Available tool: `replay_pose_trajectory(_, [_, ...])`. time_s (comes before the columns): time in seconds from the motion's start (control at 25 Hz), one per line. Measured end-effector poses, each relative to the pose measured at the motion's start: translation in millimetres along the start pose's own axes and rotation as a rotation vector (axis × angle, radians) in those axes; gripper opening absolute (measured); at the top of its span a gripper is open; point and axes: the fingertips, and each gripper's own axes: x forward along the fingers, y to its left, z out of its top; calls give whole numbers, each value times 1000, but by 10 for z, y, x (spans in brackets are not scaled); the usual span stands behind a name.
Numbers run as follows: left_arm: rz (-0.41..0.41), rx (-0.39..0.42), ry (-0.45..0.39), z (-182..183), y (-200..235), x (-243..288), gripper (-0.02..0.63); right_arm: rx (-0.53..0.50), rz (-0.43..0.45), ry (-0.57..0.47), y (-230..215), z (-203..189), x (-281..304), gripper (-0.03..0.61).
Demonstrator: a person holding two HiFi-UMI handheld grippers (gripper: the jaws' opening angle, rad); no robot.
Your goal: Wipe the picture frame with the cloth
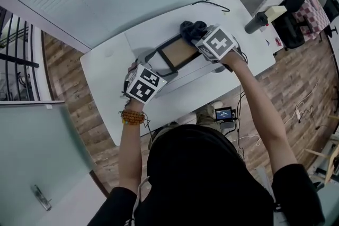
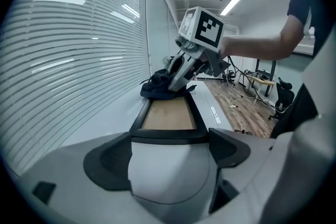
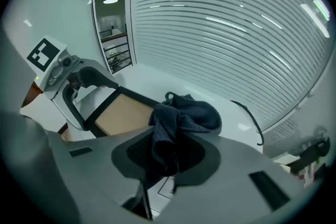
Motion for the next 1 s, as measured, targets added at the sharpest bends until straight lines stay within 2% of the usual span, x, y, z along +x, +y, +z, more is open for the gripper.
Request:
replay_pose_trajectory(0.16, [4, -3, 1, -4, 21, -6, 465, -94, -29, 83, 128, 27, 14, 72])
replay_pose_trajectory(0.24, [3, -5, 1, 10, 23, 3, 463, -127, -6, 112, 260, 40, 46, 71])
replay_pose_trajectory(0.36, [-1, -9, 12, 10, 16, 19, 463, -131, 5, 110, 380, 48, 98, 64])
replay_pose_trajectory(0.52, [0, 7, 6, 15, 15, 18, 463, -75, 32, 128, 449, -36, 104, 64])
replay_pose_trajectory(0.72, [0, 9, 7, 22, 18, 23, 463, -32, 50, 65, 597, 40, 88, 63])
replay_pose_trajectory(1.0, [-1, -12, 20, -5, 26, 27, 463, -103, 143, 70, 1068, 221, 163, 65])
